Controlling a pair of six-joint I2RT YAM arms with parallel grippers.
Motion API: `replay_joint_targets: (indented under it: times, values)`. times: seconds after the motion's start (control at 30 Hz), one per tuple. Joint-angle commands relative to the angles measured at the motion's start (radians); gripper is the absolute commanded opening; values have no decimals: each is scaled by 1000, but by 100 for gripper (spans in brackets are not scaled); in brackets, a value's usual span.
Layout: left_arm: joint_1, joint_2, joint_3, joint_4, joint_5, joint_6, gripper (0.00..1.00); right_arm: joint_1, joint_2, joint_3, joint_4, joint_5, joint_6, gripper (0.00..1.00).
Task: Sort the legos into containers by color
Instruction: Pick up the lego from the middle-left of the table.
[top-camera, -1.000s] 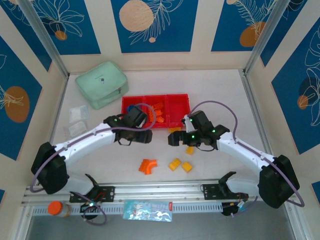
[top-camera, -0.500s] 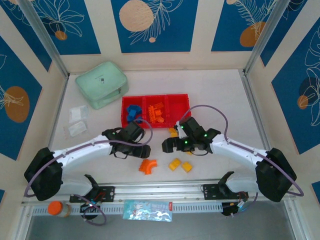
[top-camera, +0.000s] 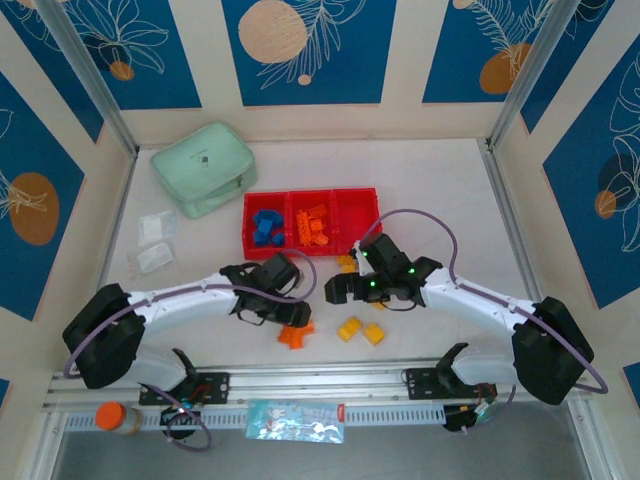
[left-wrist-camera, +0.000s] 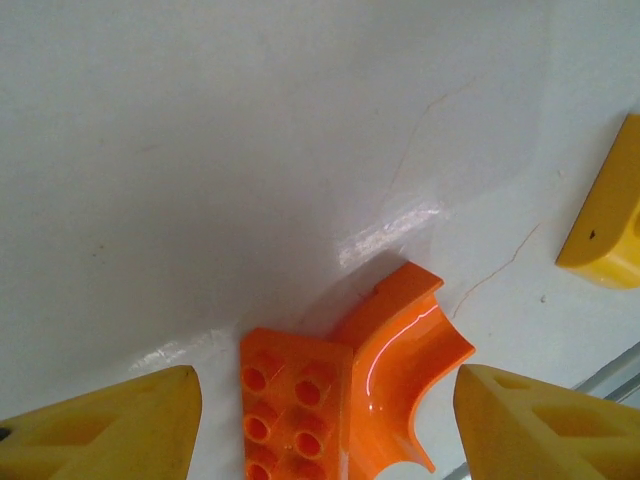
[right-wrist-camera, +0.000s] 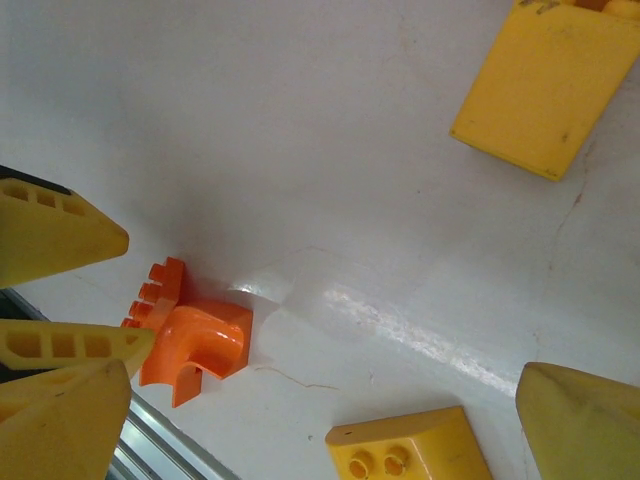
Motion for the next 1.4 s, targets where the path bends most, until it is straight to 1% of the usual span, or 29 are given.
replay_joint_targets:
  times: [0.0, 0.1, 0.3, 0.47, 0.57, 0.7, 0.83, 1.23, 1.37]
  values:
    - [-15, 6, -22, -33, -9, -22, 66, 2, -15, -14, -15, 0, 10, 99]
    - [-20, 9, -43, -24, 12, -31, 64, 2, -13, -12, -16, -2, 8, 99]
    - [-27, 19, -59, -11, 6, -38, 57, 1, -3, -9, -9, -8, 8, 99]
    - [-28, 38, -71, 18, 9, -47, 48, 2, -1, -9, -7, -8, 8, 99]
    - [-28, 52, -75, 30, 18, -51, 47, 0, -1, -12, -6, -9, 10, 99]
    - [-28, 63, -82, 42, 14, -58, 45, -1, 2, -13, -6, -7, 7, 99]
    - [-28, 56, -80, 22, -10, -59, 38, -3, 6, -8, -6, -7, 6, 99]
    - [-27, -31, -58, -19, -45, -63, 38, -4, 22, 4, -4, -13, 1, 99]
    - [-16, -57, -25, -80, -84, -65, 38, -12, 19, 10, -12, -12, -4, 99]
